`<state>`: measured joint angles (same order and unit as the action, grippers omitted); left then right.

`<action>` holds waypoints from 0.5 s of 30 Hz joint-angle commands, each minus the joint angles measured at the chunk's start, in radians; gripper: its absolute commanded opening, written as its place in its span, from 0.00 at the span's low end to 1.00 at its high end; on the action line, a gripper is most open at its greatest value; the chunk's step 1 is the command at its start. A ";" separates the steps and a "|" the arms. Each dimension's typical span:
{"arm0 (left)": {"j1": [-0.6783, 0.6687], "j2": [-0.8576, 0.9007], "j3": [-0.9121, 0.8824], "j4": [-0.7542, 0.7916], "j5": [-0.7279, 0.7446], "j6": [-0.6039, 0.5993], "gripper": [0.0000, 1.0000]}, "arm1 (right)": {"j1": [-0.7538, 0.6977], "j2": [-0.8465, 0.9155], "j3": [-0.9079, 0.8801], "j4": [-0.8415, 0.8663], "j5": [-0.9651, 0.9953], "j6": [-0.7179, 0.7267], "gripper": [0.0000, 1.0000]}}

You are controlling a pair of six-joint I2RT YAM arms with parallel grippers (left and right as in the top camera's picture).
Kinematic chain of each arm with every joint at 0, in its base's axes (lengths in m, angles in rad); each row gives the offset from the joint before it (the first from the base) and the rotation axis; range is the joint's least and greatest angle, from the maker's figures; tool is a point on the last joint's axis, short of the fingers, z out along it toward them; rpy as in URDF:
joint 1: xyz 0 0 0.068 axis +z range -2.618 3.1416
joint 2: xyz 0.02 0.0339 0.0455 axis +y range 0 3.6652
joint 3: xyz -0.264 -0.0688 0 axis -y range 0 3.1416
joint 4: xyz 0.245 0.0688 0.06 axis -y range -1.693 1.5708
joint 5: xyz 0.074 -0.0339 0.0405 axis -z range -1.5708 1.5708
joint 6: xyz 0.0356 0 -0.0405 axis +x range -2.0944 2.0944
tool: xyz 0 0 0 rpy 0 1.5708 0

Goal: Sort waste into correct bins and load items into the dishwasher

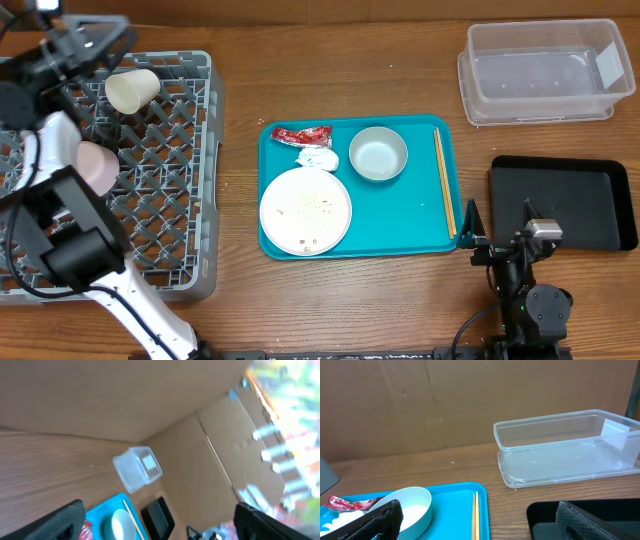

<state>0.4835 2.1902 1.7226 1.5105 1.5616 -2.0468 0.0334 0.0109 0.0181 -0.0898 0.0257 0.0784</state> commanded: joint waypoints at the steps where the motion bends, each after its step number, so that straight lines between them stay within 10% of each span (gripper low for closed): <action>1: -0.031 -0.124 0.007 0.026 0.019 -0.038 0.89 | -0.003 -0.008 -0.010 0.007 -0.002 0.004 1.00; 10: -0.033 -0.245 0.007 0.000 0.002 -0.037 1.00 | -0.003 -0.008 -0.010 0.007 -0.002 0.004 1.00; 15: -0.040 -0.357 0.007 -0.303 -0.056 -0.038 1.00 | -0.003 -0.008 -0.010 0.007 -0.002 0.004 1.00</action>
<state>0.4465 1.9541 1.7226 1.3334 1.5547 -2.0808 0.0334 0.0109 0.0181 -0.0906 0.0254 0.0780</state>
